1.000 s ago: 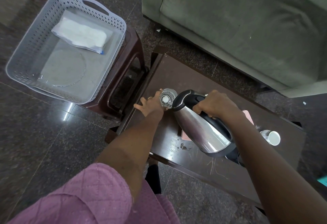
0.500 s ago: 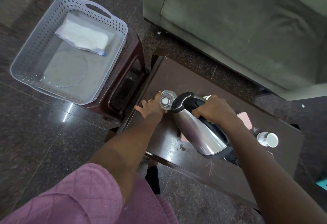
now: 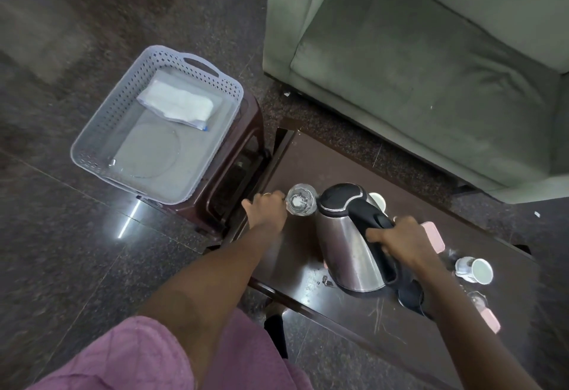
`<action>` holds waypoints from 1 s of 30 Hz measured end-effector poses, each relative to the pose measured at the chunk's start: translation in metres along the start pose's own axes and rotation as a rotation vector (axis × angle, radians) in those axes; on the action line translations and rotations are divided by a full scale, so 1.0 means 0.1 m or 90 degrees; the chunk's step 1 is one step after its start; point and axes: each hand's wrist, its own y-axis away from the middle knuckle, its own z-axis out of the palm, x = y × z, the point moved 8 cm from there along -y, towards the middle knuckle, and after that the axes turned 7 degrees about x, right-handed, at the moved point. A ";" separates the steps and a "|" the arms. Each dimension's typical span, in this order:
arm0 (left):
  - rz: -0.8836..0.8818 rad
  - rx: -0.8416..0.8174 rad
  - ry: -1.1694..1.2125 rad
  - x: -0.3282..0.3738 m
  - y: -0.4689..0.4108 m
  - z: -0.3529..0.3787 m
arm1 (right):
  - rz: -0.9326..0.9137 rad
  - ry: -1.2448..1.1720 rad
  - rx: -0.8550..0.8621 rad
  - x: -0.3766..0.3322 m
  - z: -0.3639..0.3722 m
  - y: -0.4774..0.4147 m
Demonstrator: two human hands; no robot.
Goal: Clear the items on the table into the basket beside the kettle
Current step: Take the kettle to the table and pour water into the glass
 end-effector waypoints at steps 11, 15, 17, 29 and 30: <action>0.022 0.265 0.077 -0.78 -0.41 -1.14 | -0.115 -0.113 0.126 -0.77 -0.23 0.46; -0.096 0.323 0.124 -1.50 -0.52 -1.48 | -0.211 -0.197 0.134 -1.37 -0.08 0.65; -0.153 0.356 0.151 -1.87 -0.52 -1.59 | -0.250 -0.264 0.112 -1.69 0.06 0.69; -0.324 0.383 0.284 -2.94 -0.42 -1.59 | -0.379 -0.490 -0.034 -3.13 1.38 0.65; -0.328 0.382 0.296 -2.98 -0.43 -1.57 | -0.371 -0.494 -0.045 -3.19 1.53 0.61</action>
